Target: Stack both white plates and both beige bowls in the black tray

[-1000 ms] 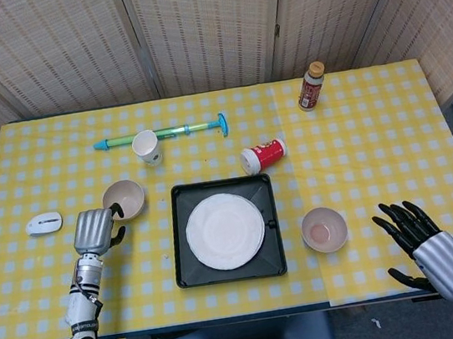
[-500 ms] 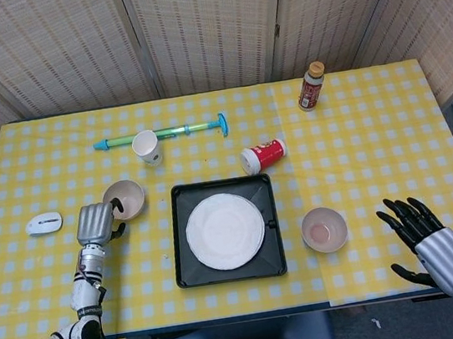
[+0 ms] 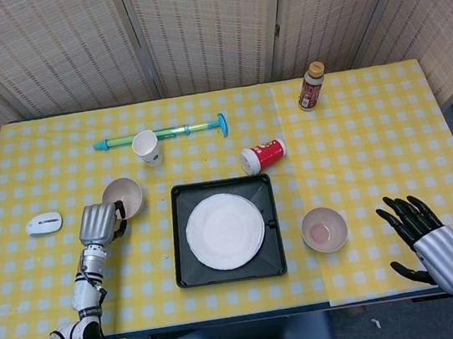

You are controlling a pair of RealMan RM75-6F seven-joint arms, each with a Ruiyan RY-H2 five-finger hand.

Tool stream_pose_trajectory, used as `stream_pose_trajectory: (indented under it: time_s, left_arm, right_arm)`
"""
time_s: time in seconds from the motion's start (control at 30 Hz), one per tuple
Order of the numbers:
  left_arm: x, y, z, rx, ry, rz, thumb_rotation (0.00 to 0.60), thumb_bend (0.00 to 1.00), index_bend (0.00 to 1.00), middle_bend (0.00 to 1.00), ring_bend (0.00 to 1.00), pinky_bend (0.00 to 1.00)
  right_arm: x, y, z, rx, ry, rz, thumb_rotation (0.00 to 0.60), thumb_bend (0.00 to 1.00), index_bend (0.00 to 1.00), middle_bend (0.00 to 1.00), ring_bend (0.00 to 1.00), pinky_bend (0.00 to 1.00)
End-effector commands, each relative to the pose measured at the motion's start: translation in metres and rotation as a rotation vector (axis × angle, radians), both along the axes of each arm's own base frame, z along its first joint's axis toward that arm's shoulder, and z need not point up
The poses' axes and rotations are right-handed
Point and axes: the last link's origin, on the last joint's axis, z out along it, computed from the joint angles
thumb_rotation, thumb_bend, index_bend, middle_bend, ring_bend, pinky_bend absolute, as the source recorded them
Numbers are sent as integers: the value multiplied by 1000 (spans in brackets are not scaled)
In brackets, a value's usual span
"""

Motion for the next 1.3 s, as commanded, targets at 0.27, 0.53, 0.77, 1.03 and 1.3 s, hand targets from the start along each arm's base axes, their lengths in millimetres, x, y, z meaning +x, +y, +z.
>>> stream_pose_trajectory:
  time_s: [0.27, 0.53, 0.77, 1.03, 1.3]
  left_arm:
    - [4, -8, 0, 2, -9, -59, 600, 518, 615, 1000, 1000, 1000]
    - [33, -45, 20, 1, -77, -150, 600, 519, 611, 1000, 1000, 1000]
    - [71, -92, 28, -62, -122, -218, 600, 519, 612, 1000, 1000, 1000]
    - [104, -121, 9, -119, -61, -314, 600, 518, 601, 1000, 1000, 1000]
    - [139, -129, -35, -162, -55, -357, 600, 518, 598, 1000, 1000, 1000]
  right_arm:
    - [1, 3, 1, -10, 1, 12, 600, 226, 0, 0, 0, 0]
    - [5, 7, -3, 16, -3, 35, 600, 226, 0, 0, 0, 0]
    - [11, 15, -5, 44, -13, 80, 600, 226, 0, 0, 0, 0]
    - [14, 25, 4, 27, -41, 113, 600, 226, 0, 0, 0, 0]
    - [12, 36, 14, 5, -64, 134, 600, 226, 0, 0, 0, 0]
